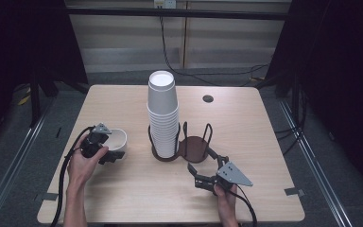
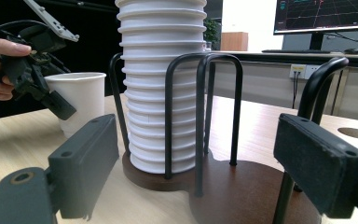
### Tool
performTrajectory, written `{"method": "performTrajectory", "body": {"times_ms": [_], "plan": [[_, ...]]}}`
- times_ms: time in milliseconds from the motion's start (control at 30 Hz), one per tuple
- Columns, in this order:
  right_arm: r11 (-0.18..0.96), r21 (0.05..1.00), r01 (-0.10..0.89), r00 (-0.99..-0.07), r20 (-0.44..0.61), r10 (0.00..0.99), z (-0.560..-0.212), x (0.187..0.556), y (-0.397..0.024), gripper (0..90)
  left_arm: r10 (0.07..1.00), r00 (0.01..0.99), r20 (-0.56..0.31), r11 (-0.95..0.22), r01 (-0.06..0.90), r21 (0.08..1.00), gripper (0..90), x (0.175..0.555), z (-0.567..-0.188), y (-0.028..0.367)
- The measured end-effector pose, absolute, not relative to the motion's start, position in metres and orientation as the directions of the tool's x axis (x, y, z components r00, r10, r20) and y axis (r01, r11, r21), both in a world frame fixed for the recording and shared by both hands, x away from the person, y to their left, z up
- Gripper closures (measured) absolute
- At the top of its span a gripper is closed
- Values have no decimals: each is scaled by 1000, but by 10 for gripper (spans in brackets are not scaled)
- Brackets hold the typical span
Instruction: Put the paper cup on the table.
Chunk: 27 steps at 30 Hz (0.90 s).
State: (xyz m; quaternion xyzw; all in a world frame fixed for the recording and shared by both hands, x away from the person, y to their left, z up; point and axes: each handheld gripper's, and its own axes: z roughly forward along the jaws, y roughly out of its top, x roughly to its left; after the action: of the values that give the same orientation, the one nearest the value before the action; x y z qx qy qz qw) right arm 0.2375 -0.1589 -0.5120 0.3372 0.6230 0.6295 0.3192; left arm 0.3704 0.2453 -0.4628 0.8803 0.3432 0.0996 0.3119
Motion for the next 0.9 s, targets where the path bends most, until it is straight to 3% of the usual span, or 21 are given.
{"method": "performTrajectory", "body": {"times_ms": [600,900], "plan": [[-20,1000,19,-570,27,821,-512,238,-159,134,703,710,-28,-519,539,663,158,354,-475,258],[-20,1000,19,-569,27,822,-512,238,-159,134,740,672,-36,-413,495,765,157,336,-472,270]]}}
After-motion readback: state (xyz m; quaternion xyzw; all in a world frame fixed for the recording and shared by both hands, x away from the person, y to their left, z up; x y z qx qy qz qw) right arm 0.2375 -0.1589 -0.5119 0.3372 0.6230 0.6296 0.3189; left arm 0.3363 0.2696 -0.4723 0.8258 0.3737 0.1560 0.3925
